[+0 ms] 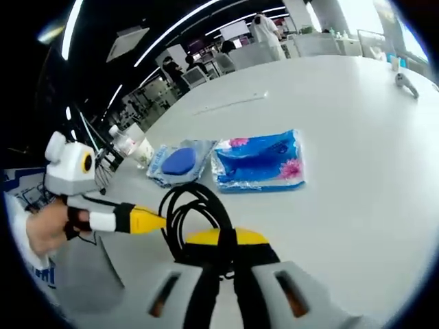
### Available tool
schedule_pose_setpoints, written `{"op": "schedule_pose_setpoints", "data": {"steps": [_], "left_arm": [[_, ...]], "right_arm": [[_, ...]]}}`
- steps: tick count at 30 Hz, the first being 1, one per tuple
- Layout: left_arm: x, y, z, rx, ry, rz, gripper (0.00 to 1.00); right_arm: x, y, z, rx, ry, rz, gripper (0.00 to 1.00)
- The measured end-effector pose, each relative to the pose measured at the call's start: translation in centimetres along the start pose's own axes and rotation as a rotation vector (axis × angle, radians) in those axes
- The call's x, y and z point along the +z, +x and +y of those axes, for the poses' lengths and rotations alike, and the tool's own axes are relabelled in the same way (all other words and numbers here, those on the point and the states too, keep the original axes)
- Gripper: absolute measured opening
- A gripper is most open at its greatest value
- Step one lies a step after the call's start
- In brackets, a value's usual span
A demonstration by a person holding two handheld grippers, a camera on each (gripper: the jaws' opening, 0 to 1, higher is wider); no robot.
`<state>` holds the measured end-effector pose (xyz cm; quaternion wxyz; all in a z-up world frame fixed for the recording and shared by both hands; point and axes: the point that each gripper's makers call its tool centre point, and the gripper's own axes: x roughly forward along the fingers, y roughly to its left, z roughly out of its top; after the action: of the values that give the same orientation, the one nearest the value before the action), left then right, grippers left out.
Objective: Arrange the tabletop items into an orderly group along one side of the table until the central work area is clear of visible clutter.
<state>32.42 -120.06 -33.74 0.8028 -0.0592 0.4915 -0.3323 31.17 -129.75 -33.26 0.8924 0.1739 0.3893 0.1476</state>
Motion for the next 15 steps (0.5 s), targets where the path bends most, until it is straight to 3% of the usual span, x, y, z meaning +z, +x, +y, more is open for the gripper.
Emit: {"op": "schedule_pose_setpoints", "data": {"steps": [5,15], "left_arm": [[-0.2,0.8,0.3,0.005,0.033,0.018,0.00],[-0.3,1.8,0.9,0.013,-0.019,0.000,0.00]], "right_arm": [[-0.3,0.6,-0.5,-0.011,-0.003,0.017,0.02],[-1.0,1.9,-1.3,-0.025,-0.021,0.061,0.03]]}}
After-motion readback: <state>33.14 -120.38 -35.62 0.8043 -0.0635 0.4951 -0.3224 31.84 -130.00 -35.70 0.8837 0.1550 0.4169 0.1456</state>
